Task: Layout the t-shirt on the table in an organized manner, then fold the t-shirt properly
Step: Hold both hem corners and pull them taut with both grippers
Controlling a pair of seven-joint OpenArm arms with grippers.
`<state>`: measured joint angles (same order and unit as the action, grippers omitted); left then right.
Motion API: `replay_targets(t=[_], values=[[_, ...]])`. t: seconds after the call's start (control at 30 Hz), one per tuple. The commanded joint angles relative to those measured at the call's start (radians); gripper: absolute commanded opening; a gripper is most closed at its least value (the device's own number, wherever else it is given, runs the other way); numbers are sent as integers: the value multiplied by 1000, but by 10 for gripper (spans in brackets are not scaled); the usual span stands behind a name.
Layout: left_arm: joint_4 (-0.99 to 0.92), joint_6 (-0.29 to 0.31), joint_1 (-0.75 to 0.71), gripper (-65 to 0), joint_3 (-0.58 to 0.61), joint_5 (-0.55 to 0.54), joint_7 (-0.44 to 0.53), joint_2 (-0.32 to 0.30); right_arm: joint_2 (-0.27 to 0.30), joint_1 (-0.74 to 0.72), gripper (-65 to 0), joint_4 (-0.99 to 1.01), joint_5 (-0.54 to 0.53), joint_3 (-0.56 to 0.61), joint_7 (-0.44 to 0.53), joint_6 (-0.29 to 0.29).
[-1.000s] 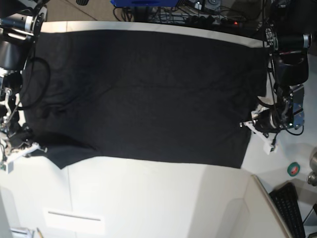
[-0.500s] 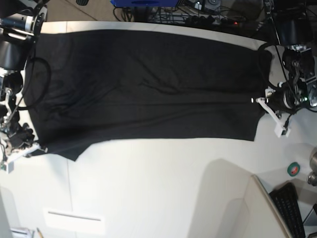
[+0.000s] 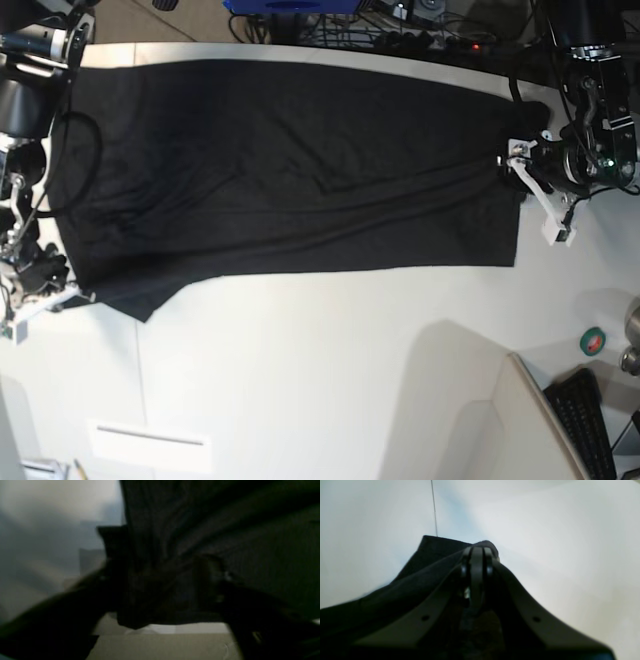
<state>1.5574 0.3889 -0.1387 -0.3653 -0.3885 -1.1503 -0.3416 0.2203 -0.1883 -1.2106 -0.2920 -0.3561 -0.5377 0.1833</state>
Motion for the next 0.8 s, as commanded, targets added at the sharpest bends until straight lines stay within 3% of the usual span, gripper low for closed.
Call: replay_targets(t=[0.0, 0.13, 0.27, 0.37, 0.57, 0.67, 0.77], values=[[30, -5, 18, -174, -8, -3, 13, -21, 17, -24, -650, -22, -8, -4, 23, 6], [-31, -5, 124, -165, -59, 41, 13, -23, 17, -24, -650, -22, -8, -4, 23, 6], [-246, 2, 324, -165, -57, 230, 19, -21, 17, -24, -650, -22, -8, -2, 23, 6], [-450, 3, 456, -165, -41, 316, 120, -21, 15, -26, -650, -22, -8, 1, 23, 6], [-796, 5, 606, -165, 142, 216, 289, -41, 15, -27, -650, -22, -9, -2, 23, 6], [-842, 3, 618, -165, 182, 139, 323, -44, 15, -27, -650, -22, -9, -2, 23, 6], [-845, -3, 618, -165, 183, 128, 333, -40, 15, -26, -650, -22, -9, -2, 23, 6]])
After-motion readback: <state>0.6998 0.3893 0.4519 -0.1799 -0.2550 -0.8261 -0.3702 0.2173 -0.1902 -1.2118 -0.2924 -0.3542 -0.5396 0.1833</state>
